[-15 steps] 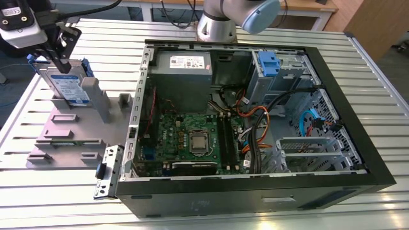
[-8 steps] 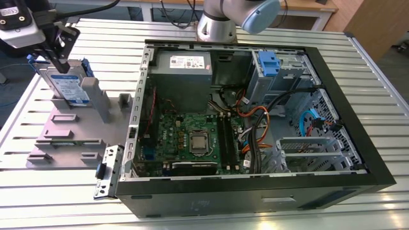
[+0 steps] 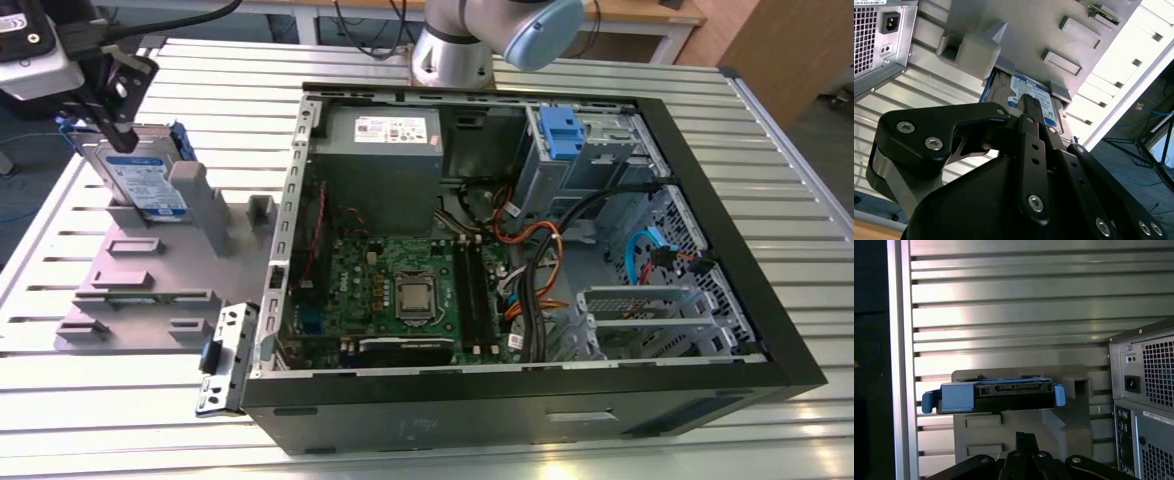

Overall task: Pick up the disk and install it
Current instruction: 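Reach for the disk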

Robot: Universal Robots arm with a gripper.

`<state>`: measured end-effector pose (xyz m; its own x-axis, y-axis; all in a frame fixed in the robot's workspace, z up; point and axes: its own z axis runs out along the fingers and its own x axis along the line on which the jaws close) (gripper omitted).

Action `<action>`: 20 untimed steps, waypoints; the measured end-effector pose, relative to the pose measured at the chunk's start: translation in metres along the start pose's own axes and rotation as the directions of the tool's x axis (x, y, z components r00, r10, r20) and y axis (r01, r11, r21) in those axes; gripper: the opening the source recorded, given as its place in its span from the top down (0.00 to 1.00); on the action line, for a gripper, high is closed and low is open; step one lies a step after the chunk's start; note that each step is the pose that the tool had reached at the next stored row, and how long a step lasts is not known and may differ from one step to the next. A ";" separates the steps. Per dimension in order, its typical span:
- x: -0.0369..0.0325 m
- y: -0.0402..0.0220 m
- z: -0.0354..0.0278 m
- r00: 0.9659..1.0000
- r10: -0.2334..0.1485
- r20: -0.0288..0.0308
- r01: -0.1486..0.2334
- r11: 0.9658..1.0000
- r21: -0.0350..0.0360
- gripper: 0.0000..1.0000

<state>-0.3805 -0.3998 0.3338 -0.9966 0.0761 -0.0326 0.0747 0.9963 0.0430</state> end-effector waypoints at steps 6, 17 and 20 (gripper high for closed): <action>0.0035 -0.0003 -0.0002 1.000 0.001 -0.030 -0.001 1.000 0.004 0.89; 0.0115 -0.0009 -0.0004 0.999 0.000 -0.041 0.001 1.000 0.009 0.89; 0.0127 -0.0010 -0.0005 0.999 -0.001 -0.041 0.001 1.000 0.009 0.89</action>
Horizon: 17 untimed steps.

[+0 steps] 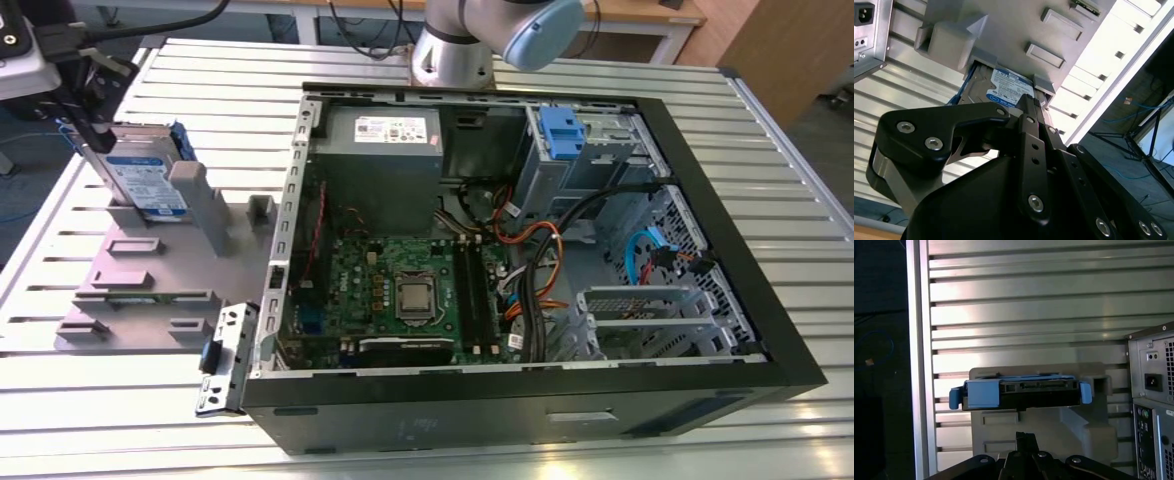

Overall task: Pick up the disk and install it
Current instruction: 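Reach for the disk, then pick up the disk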

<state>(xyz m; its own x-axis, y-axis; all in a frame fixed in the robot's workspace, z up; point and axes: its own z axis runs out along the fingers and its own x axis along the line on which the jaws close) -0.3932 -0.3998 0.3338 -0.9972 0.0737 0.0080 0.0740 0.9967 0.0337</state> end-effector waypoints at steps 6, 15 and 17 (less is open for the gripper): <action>0.0008 0.0001 0.0000 1.000 0.000 0.000 0.000 1.000 0.000 0.89; 0.0009 0.0009 0.0001 1.000 -0.001 0.000 0.001 1.000 0.000 0.89; 0.0009 0.0010 0.0001 1.000 -0.008 0.000 0.008 1.000 0.000 0.89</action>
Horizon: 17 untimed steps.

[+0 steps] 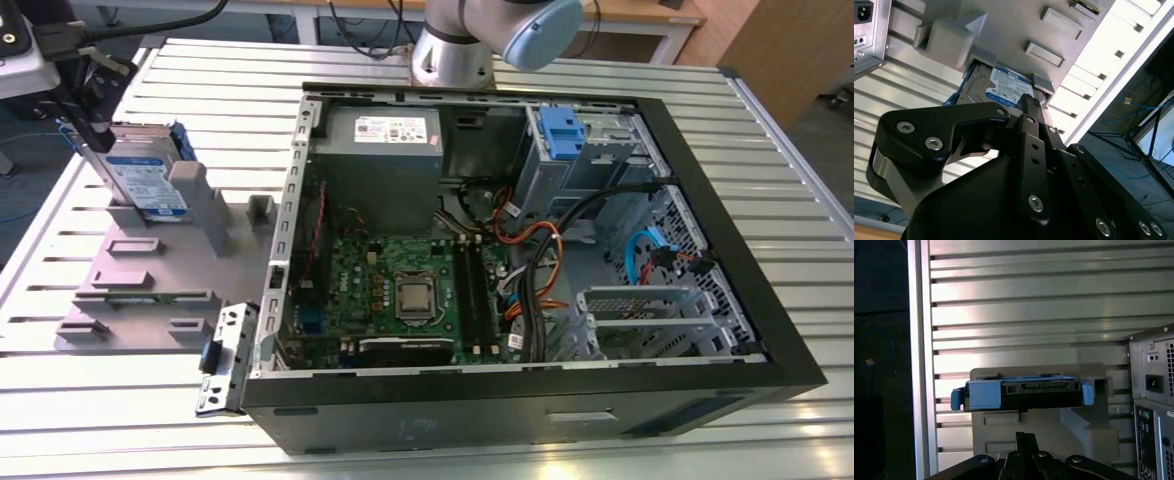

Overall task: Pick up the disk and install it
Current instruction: 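Pick up the disk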

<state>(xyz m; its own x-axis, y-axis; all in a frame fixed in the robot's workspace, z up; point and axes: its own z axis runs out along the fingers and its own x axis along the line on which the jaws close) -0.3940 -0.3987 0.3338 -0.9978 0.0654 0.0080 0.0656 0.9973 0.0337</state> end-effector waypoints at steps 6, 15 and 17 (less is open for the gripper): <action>0.0000 0.0000 0.0000 0.999 -0.050 -0.002 0.050 0.999 0.000 0.89; 0.0000 0.0000 0.0000 0.994 -0.111 -0.004 0.111 0.994 0.001 0.89; 0.0000 0.0000 0.0000 0.993 -0.121 -0.004 0.121 0.993 0.001 0.89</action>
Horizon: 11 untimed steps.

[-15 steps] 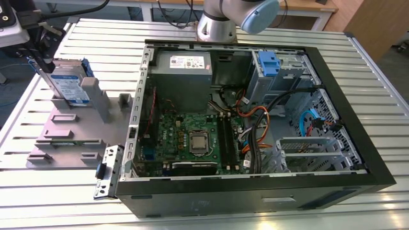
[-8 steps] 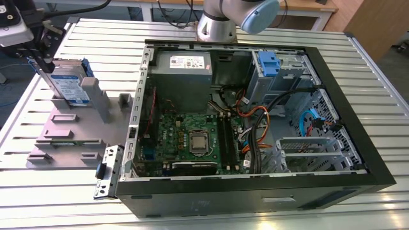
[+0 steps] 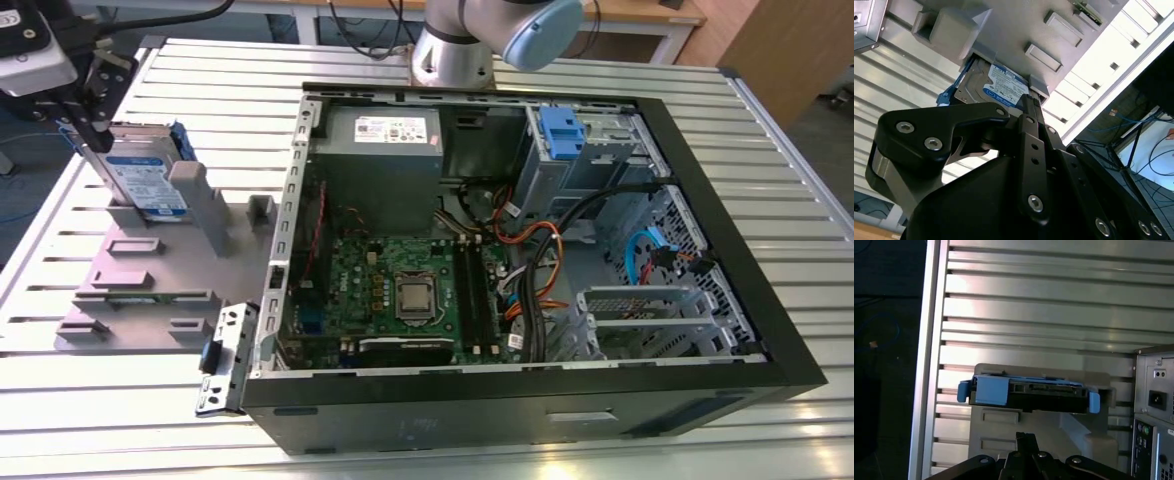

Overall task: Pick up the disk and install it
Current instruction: 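Pick up the disk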

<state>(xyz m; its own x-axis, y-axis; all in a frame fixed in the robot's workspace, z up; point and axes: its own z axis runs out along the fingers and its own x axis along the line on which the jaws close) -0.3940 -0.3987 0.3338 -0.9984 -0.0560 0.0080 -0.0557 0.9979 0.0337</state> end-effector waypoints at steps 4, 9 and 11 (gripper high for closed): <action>0.0000 0.0000 0.0000 1.000 -0.020 -0.001 0.020 1.000 0.000 0.89; 0.0000 0.0000 0.0000 0.999 -0.037 -0.001 0.037 0.999 0.000 0.89; 0.0000 0.0000 0.0000 0.999 -0.042 -0.001 0.042 0.999 0.000 0.89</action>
<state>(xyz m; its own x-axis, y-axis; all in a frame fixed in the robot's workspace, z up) -0.3940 -0.3987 0.3338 -0.9951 -0.0983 0.0080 -0.0980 0.9946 0.0337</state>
